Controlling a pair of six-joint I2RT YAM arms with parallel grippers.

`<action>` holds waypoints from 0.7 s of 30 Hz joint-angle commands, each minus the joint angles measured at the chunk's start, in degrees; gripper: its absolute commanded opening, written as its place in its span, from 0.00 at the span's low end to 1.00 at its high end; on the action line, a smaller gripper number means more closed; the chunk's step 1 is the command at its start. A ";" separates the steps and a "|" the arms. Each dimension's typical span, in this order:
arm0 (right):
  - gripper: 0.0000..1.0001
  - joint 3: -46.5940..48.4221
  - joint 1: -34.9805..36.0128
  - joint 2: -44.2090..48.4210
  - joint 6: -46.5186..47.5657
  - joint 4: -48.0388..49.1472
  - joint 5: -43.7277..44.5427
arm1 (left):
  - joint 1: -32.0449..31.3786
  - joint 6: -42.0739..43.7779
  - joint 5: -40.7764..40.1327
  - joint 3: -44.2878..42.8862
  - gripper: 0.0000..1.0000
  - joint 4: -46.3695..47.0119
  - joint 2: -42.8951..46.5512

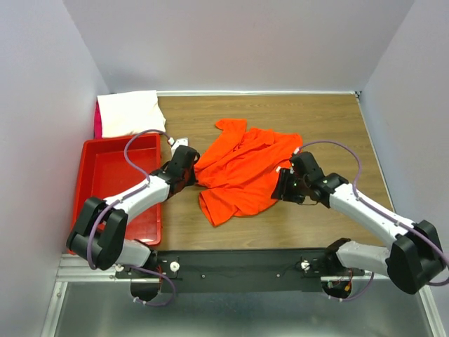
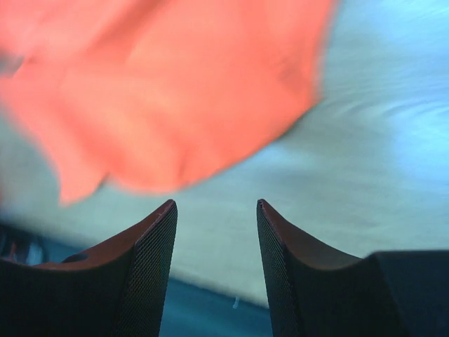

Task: Fold and stack the t-shirts
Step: Flatten the tshirt out

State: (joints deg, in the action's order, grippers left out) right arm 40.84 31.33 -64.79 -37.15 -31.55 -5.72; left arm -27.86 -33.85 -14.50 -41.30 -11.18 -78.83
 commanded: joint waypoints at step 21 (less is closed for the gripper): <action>0.21 -7.44 -10.94 -20.54 -7.07 24.26 -5.98 | 0.17 -1.83 1.93 2.45 0.00 2.48 2.45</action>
State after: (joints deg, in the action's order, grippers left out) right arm 35.09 20.88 -81.76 -44.53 -8.86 -8.86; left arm -27.86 -34.13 -14.17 -40.21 -9.96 -77.36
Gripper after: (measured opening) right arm 0.400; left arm 0.007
